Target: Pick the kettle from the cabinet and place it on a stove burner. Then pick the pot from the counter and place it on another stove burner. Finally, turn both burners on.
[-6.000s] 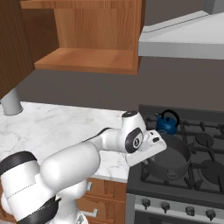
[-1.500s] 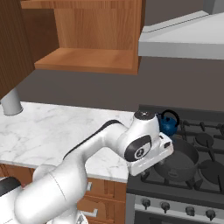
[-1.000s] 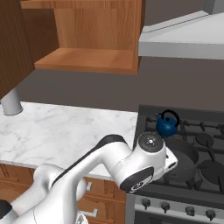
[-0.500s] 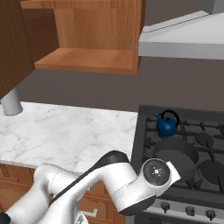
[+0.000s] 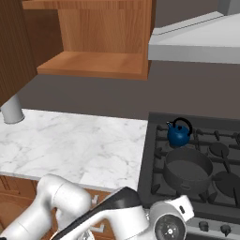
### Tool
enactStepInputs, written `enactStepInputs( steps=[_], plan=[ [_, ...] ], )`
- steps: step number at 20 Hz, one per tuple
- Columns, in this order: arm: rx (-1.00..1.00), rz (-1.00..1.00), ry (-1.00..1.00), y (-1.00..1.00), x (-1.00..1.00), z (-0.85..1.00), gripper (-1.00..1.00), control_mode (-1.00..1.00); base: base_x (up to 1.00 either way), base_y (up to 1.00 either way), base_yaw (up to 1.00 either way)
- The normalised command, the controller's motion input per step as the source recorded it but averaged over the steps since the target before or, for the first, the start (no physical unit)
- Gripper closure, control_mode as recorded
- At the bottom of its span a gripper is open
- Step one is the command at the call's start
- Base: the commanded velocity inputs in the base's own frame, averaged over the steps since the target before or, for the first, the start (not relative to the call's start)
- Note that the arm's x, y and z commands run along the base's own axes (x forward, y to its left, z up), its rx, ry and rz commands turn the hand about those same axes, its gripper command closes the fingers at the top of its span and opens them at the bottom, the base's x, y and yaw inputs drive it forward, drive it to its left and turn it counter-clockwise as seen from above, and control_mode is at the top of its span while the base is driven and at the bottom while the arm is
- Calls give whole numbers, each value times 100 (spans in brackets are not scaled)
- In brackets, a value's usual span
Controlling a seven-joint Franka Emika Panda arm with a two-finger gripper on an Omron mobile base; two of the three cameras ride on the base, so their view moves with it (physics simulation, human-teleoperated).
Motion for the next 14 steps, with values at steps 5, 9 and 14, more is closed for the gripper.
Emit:
enactStepInputs(
  steps=[5, 9, 14],
  plan=[
    [10, -3, -3, 4, 0, -22, -100, -100, 0, 0, 0],
    [12, -2, -8, 0, -4, -12, -100, -100, 0, 0, 0],
    [13, -1, -14, 2, -18, -7, -100, -100, 0, 0, 0]
  ],
)
